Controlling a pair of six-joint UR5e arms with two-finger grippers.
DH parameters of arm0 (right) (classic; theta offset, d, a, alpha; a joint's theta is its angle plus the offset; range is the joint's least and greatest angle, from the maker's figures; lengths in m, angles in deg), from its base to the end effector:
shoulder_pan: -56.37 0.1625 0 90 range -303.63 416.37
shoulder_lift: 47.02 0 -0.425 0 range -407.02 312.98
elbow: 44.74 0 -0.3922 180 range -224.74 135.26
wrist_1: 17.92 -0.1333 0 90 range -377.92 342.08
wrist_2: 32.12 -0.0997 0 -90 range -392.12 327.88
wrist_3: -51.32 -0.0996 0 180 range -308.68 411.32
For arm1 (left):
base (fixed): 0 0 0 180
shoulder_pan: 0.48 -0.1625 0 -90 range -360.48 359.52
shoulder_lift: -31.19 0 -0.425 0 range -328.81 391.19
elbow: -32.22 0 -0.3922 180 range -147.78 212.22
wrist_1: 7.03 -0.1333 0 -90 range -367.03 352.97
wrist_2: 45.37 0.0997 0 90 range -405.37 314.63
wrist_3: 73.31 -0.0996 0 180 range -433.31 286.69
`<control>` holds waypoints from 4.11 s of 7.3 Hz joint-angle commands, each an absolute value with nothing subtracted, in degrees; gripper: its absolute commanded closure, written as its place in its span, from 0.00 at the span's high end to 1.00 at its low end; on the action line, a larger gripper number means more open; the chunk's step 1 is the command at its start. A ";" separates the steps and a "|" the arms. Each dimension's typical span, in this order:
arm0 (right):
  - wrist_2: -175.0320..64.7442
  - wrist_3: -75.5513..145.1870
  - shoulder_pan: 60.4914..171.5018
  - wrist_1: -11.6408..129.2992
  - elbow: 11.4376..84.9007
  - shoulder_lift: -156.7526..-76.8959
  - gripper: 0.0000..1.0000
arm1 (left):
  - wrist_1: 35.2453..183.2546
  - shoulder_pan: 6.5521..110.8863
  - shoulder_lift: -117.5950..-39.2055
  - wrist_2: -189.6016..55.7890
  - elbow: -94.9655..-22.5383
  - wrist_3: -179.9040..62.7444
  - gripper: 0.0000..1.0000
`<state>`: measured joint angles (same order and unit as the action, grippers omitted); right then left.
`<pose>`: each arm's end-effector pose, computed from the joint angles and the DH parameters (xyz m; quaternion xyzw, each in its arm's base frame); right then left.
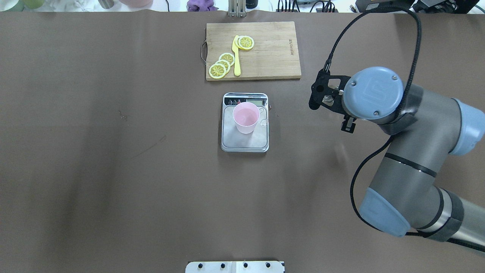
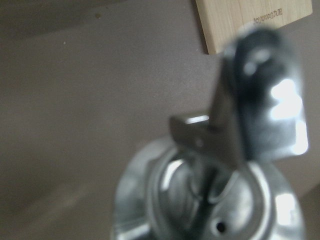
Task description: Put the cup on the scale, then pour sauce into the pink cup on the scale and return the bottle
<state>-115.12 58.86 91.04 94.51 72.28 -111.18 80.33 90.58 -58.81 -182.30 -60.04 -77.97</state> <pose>-0.3763 -0.4371 0.2671 0.2634 -0.0522 -0.4886 0.8301 -0.0696 -0.4899 0.6407 0.0168 0.3978 0.0275 0.9169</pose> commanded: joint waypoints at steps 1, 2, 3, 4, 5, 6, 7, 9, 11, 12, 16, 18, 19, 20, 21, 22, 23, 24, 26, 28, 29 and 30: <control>-111.40 58.44 88.10 105.19 71.98 -106.01 0.00 | 80.33 90.58 -58.11 -182.31 -60.24 -77.97 0.98; -110.09 58.26 87.22 108.09 71.20 -103.99 0.00 | 80.33 90.58 -58.02 -182.31 -60.16 -77.97 0.98; -108.60 58.00 86.69 111.08 69.28 -101.01 0.00 | 80.33 90.58 -57.58 -182.31 -60.24 -77.97 0.98; -107.54 57.82 86.34 112.85 66.82 -98.81 0.00 | 80.33 90.58 -57.49 -182.31 -60.24 -77.97 0.98; -106.92 57.82 86.25 115.82 64.19 -95.83 0.00 | 80.33 90.67 -57.49 -182.31 -60.16 -77.97 0.98; -106.05 57.82 86.25 122.46 59.55 -89.62 0.00 | 80.33 90.67 -57.49 -182.31 -60.24 -78.06 0.98; -105.78 57.74 86.25 124.36 56.46 -87.03 0.00 | 80.33 90.58 -56.88 -182.31 -60.33 -78.06 0.98; -105.34 58.26 86.16 130.24 45.16 -78.10 0.00 | 80.33 90.67 -56.78 -182.31 -60.24 -78.06 0.98; -105.33 58.35 85.99 131.31 37.99 -74.89 0.00 | 80.33 90.67 -56.78 -182.31 -59.98 -78.14 0.98; -105.25 58.35 85.90 131.84 34.49 -73.49 0.00 | 80.33 90.67 -56.78 -182.31 -59.98 -78.14 0.98; -104.81 57.74 83.97 137.20 33.31 -72.68 0.00 | 80.33 90.58 -56.35 -182.31 -59.98 -78.14 0.98; -103.85 57.73 83.88 137.65 32.43 -72.59 0.00 | 80.33 90.67 -56.26 -182.31 -60.07 -78.14 0.98; -103.67 57.73 83.79 137.82 32.43 -72.68 0.00 | 80.33 90.67 -56.26 -182.31 -60.07 -78.14 0.98; -103.66 57.73 83.79 138.09 32.17 -72.42 0.00 | 80.33 90.67 -56.26 -182.31 -60.07 -78.23 0.98; -103.40 57.73 83.79 139.31 31.73 -71.63 0.00 | 80.33 90.67 -56.26 -182.31 -60.07 -78.23 0.98; -103.31 57.73 83.79 140.45 31.03 -70.84 0.00 | 80.33 90.58 -55.74 -182.31 -60.24 -78.23 0.98; -103.31 57.73 83.79 140.55 30.24 -70.57 0.00 | 80.33 90.67 -55.64 -182.39 -60.33 -78.23 0.98; -103.31 57.73 83.79 140.55 28.84 -69.96 0.00 | 80.33 90.67 -55.64 -182.39 -60.33 -78.23 0.98; -103.31 57.21 83.53 140.98 27.07 -69.17 0.00 | 80.33 90.67 -55.64 -182.39 -60.24 -78.23 0.98; -103.23 57.12 83.35 142.82 26.81 -68.99 0.00 | 80.33 90.67 -55.55 -182.39 -60.33 -78.23 0.98; -103.23 56.60 83.26 143.44 26.80 -68.90 0.00 | 80.33 90.67 -55.55 -182.39 -60.33 -78.23 0.98; -103.23 56.33 83.09 143.62 26.63 -68.81 0.00 | 80.33 90.67 -55.55 -182.39 -60.33 -78.23 0.98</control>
